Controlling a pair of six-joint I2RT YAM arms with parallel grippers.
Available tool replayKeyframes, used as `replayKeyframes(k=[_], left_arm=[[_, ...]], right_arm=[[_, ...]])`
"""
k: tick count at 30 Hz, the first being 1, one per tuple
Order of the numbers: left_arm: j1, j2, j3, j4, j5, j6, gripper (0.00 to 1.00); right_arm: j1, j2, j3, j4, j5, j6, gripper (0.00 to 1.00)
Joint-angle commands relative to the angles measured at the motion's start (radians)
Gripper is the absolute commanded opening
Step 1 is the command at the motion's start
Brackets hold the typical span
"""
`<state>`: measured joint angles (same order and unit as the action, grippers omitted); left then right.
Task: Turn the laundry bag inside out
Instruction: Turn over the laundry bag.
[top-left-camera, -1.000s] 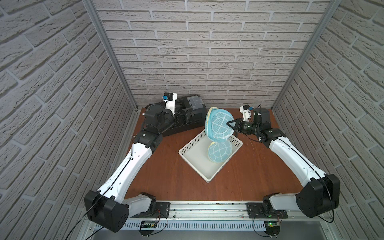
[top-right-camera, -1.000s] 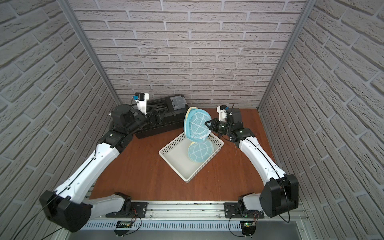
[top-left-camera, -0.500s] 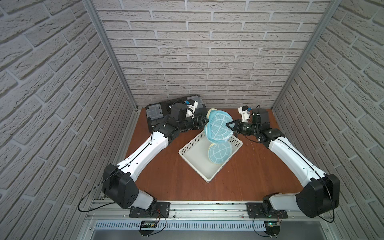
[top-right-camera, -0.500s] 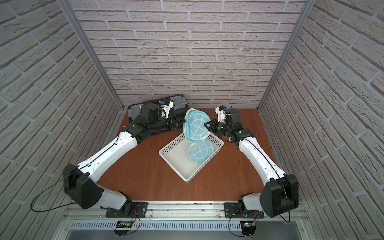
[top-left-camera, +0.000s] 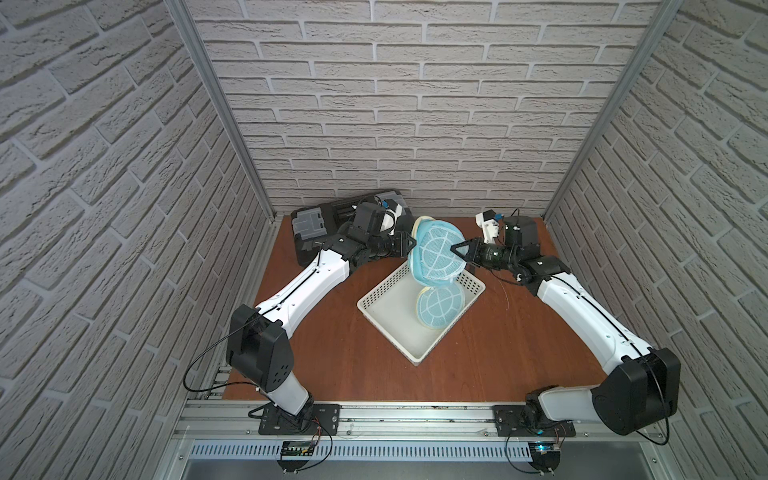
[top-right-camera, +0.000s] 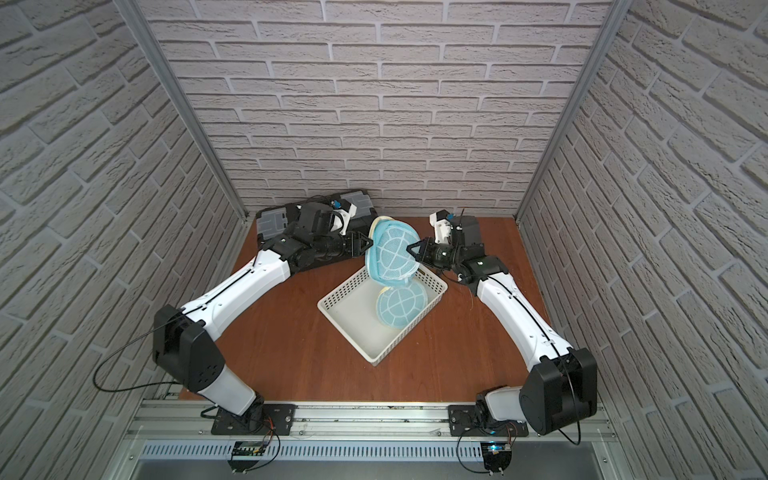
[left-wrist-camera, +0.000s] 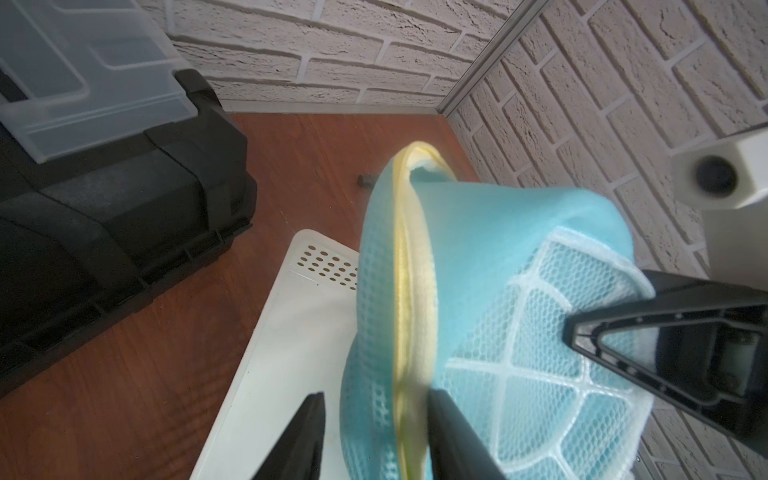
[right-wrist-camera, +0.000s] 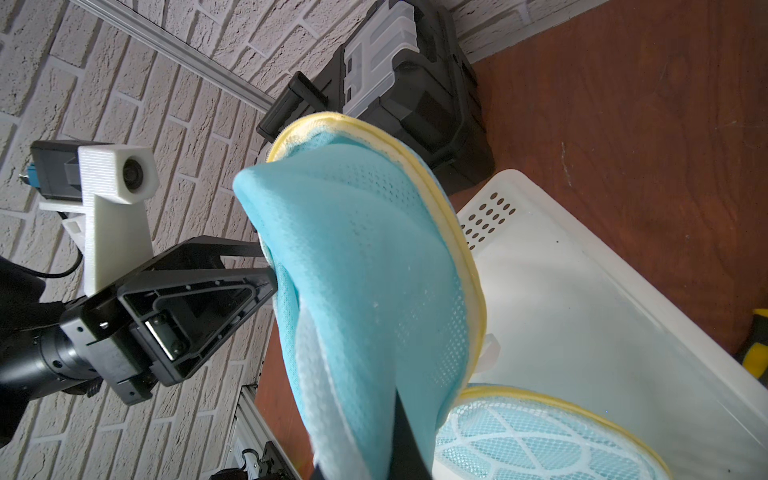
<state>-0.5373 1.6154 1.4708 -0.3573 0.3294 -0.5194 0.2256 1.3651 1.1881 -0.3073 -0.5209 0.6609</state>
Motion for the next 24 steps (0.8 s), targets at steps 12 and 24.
replayKeyframes(k=[12, 24], left_arm=[[0.036, 0.029, 0.028, 0.019, 0.010, 0.012, 0.04], [0.100, -0.008, -0.071, 0.141, 0.053, -0.101, 0.00]], right_arm=[[0.012, -0.001, 0.034, 0.042, -0.047, -0.010, 0.03], [0.007, -0.038, 0.035, 0.056, -0.079, -0.016, 0.03]])
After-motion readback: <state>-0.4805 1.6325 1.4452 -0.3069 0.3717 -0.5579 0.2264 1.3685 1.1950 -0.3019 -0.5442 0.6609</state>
